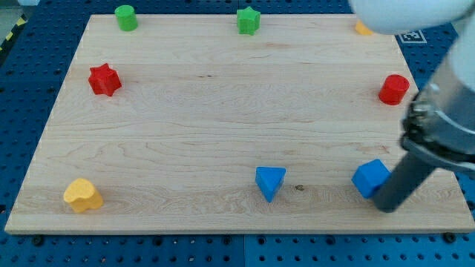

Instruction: Move blue cube towards the blue triangle

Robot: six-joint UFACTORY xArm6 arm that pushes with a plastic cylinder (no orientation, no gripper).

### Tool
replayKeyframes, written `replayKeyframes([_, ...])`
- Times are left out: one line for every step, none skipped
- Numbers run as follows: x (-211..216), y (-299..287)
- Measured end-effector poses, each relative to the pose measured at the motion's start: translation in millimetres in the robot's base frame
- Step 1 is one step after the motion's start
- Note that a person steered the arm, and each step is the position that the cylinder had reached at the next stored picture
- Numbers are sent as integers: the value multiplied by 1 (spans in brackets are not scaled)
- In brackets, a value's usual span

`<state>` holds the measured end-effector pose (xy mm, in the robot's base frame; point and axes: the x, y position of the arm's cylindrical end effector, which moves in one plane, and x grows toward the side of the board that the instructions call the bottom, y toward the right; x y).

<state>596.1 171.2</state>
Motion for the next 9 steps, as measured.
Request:
replayKeyframes([1,-5])
replayKeyframes([1,42])
replayKeyframes([-18,67])
replayKeyframes([-31,48])
replayKeyframes([-31,48])
replayKeyframes([-37,38])
replayKeyframes([-36,7])
replayKeyframes([-35,-16])
replayKeyframes([-31,-47])
